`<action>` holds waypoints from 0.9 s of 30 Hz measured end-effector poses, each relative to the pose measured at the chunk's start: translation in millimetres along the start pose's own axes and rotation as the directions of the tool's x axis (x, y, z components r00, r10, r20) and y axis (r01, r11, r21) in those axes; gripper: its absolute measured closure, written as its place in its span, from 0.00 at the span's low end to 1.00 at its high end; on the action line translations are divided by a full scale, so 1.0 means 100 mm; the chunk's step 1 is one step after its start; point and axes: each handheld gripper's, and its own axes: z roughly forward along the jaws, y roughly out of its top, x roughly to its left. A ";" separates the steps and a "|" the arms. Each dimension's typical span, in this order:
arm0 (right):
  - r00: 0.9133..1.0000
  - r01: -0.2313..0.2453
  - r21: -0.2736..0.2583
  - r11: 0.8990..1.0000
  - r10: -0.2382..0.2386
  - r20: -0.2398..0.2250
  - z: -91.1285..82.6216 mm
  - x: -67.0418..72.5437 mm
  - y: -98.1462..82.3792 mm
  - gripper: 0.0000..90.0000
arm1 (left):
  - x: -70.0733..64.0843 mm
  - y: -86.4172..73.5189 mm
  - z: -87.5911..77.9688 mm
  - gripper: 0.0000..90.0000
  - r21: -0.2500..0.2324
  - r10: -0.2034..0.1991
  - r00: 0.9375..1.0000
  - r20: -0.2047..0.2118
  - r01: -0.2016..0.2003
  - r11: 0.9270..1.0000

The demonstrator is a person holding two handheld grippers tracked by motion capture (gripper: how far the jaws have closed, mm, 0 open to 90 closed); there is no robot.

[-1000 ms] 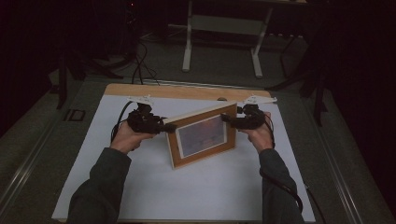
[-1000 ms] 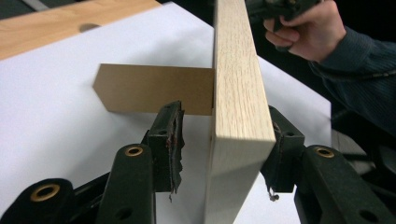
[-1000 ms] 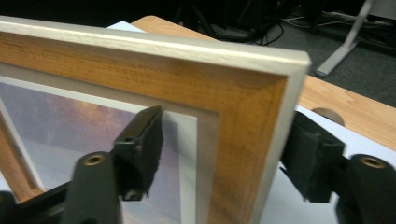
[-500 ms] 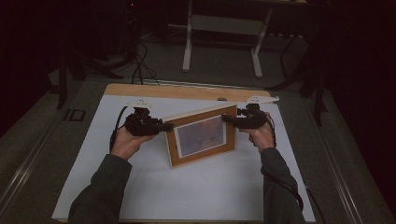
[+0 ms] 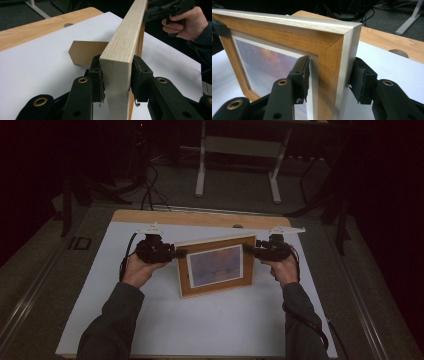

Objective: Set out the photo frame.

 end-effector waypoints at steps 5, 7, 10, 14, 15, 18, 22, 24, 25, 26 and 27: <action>1.000 -0.016 -0.022 1.000 0.016 0.017 -0.05 0.03 -0.06 0.61 | 0.02 0.01 0.03 0.73 -0.005 0.008 1.000 -0.008 -0.008 1.000; 1.000 -0.022 -0.030 0.999 0.022 0.020 -0.05 0.03 -0.08 0.62 | 0.03 0.02 0.05 0.72 -0.010 0.011 1.000 -0.008 -0.011 1.000; 0.999 -0.028 -0.045 0.999 0.029 0.035 -0.07 0.06 -0.12 0.63 | 0.06 0.02 0.06 0.71 -0.016 0.015 1.000 -0.006 -0.015 1.000; 0.998 -0.029 -0.040 0.999 0.031 0.051 -0.09 0.10 -0.13 0.64 | 0.08 0.03 0.07 0.70 -0.015 0.024 1.000 -0.011 -0.024 1.000; 0.998 -0.029 -0.040 0.999 0.031 0.051 -0.09 0.10 -0.13 0.64 | 0.08 0.03 0.07 0.69 -0.015 0.024 1.000 -0.011 -0.024 1.000; 0.998 -0.024 -0.035 0.999 0.026 0.058 -0.12 0.13 -0.15 0.66 | 0.09 0.04 0.09 0.68 -0.013 0.028 0.999 -0.018 -0.028 1.000; 0.997 -0.024 -0.034 0.999 0.027 0.067 -0.14 0.15 -0.17 0.67 | 0.11 0.04 0.10 0.67 -0.020 0.024 1.000 -0.019 -0.024 1.000; 0.997 -0.027 -0.039 0.999 0.030 0.071 -0.15 0.15 -0.18 0.67 | 0.12 0.04 0.11 0.66 -0.023 0.023 1.000 -0.015 -0.023 0.999; 0.997 -0.027 -0.039 0.999 0.030 0.071 -0.15 0.15 -0.18 0.67 | 0.12 0.04 0.11 0.66 -0.023 0.023 1.000 -0.015 -0.023 0.999; 0.997 -0.030 -0.042 0.999 0.032 0.071 -0.15 0.16 -0.20 0.68 | 0.13 0.05 0.11 0.66 -0.026 0.021 1.000 -0.016 -0.021 0.999; 0.997 -0.029 -0.042 0.999 0.032 0.074 -0.16 0.17 -0.20 0.68 | 0.13 0.05 0.11 0.65 -0.026 0.021 1.000 -0.016 -0.021 0.999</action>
